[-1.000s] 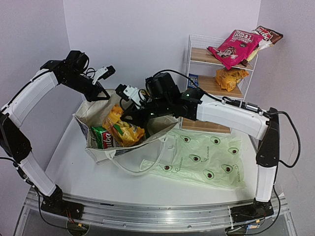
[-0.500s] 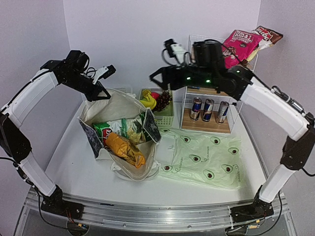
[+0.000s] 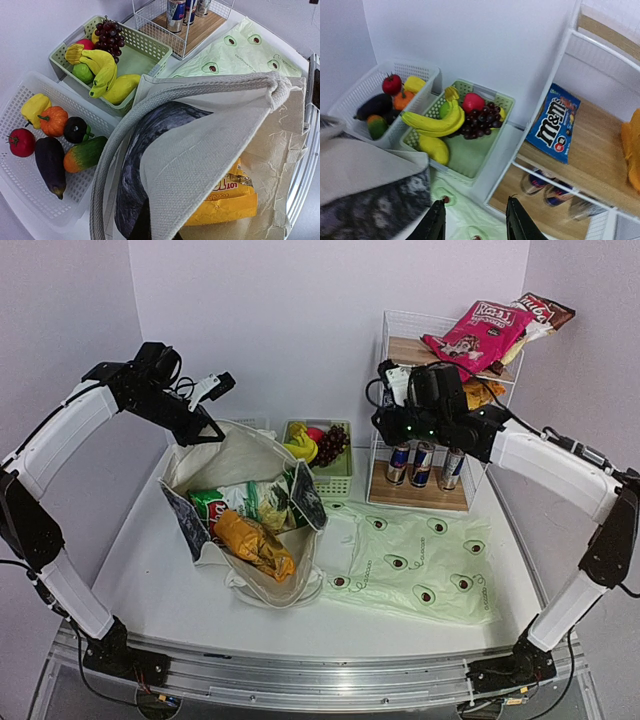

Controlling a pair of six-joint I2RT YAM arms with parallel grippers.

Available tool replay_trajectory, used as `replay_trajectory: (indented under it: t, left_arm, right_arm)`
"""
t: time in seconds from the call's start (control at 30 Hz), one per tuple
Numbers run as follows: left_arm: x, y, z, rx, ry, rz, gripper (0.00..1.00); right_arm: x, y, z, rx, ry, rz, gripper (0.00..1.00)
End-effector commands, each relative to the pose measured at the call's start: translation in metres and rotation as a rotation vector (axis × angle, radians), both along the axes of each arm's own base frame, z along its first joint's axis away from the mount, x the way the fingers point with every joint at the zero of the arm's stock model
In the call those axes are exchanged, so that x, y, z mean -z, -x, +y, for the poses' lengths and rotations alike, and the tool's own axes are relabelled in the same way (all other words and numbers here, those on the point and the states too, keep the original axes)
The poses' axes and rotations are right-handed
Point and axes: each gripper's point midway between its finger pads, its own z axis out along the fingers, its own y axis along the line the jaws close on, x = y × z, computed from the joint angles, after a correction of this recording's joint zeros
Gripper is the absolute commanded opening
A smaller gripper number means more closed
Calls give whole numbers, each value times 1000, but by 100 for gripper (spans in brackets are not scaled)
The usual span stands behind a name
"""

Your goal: Place the mixed food into the grocery bags and tie them

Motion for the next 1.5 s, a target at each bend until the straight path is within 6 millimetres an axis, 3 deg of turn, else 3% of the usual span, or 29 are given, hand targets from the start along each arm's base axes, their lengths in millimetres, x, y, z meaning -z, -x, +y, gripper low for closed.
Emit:
replay_trajectory:
  t: [0.0,0.27,0.43,0.63,0.8,1.1,1.47]
  left_arm:
    - [-27,1,-1,11,43,-80,0]
    - [-27,-1,-2,10,39,-69,0]
    - [-21,-2,-1,4,27,-56,0]
    - [-18,-4,1,-3,15,-51,0]
    - [-18,-6,0,-7,15,-47,0]
    - [-21,-8,1,-14,7,-59,0]
    - [-22,-8,4,-17,-4,-73,0]
  right_arm:
    - [-19,-18,-16,-88,426,-320,37]
    - [-5,-48,-37,-124,597,-381,37]
    - [14,-59,-35,-201,727,-400,38]
    - [17,-67,-38,-241,814,-429,38]
    - [32,-75,-35,-289,882,-432,39]
    - [30,-100,-40,-270,891,-434,36]
    - [20,-93,-38,-296,757,-422,36]
